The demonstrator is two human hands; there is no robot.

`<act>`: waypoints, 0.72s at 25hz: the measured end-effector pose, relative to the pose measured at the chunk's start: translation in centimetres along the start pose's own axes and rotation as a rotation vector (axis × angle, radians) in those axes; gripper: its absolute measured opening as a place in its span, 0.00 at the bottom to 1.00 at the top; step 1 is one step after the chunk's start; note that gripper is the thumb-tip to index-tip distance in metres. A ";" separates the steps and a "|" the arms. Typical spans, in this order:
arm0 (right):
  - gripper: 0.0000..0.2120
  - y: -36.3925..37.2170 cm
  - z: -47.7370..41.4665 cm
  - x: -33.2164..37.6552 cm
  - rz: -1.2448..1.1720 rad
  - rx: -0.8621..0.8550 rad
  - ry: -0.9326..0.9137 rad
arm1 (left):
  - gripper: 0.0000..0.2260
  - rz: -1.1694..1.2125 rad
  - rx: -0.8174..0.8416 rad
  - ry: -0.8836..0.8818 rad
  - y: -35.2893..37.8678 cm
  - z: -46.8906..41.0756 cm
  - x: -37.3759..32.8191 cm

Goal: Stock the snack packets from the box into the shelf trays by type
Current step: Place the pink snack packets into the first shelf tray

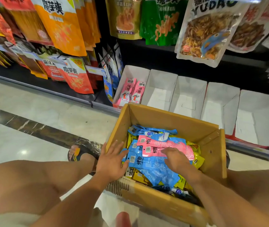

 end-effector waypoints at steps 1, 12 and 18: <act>0.27 0.1 -0.4 0.2 0.020 -0.017 -0.001 | 0.23 0.010 -0.011 -0.008 -0.1 0.0 0.1; 0.17 0.9 -3.4 1.8 0.212 -0.074 0.063 | 0.24 0.038 -0.011 -0.045 -0.3 -0.1 0.4; 0.10 0.1 -2.3 2.3 0.224 -0.116 0.010 | 0.25 0.062 0.026 -0.040 -0.6 -0.1 0.1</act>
Point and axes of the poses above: each hand's wrist, its own z-axis away from the middle knuckle, its own y-axis out of the palm, x = y × z, the point moved 8 cm from there along -z, towards the middle knuckle, and after that the axes turned 7 degrees about y, right-handed, at the moved point
